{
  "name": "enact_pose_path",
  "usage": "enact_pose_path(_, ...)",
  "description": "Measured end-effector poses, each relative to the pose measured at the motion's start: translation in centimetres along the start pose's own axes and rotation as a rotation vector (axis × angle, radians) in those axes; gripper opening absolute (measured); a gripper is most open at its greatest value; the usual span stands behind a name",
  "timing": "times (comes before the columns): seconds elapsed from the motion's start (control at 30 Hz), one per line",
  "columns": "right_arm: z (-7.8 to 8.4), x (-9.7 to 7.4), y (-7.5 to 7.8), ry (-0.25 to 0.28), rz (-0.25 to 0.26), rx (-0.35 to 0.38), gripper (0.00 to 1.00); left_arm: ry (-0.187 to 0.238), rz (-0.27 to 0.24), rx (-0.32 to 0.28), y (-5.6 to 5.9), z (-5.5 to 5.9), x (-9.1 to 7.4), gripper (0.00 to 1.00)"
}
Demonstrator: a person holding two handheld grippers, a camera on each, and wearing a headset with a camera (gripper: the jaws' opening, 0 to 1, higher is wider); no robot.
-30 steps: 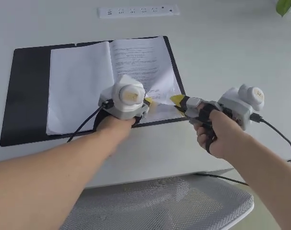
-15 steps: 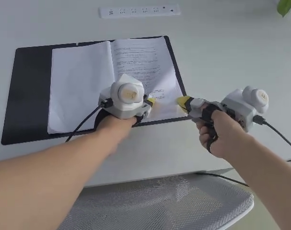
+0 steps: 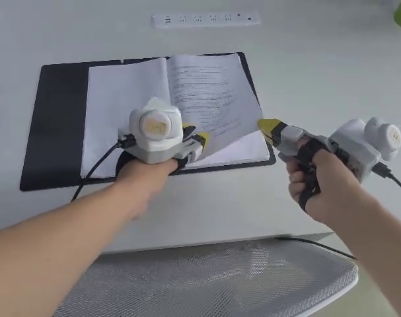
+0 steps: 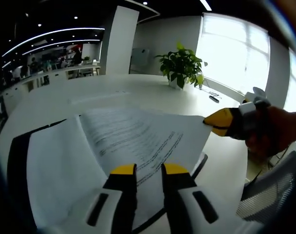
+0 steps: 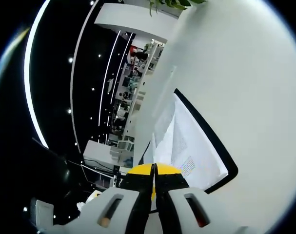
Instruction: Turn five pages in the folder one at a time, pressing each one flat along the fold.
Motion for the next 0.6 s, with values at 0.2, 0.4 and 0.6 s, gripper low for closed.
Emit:
enact_pose_path(0.2,0.7,0.6,-2.6,-0.014,-0.071,-0.063,0.0,0.029,-0.028,-0.032,-1.9,0.1,-3.6,0.2)
enact_pose_path(0.4,2.0,1.6,-5.2,-0.052,-0.131,-0.135,0.0,0.036,-0.052,-0.056,-3.7,1.2,-7.0,0.2)
enact_pose_path(0.6,3.9,3.0,-7.9,-0.096,-0.195,-0.181,0.0,0.056,-0.094,-0.086,-5.6,1.9,-10.3,0.21)
Point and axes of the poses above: the centre of the closed fingertips' face, and the gripper's own axes: x roughly forward along the fingers, y roughly to its right, z roughly out of its underside, the point moved 2 cm from there along -x, roughly backward along the fingers, and after that the axes turned 6 degrees about -y, right-handed, at the moved point
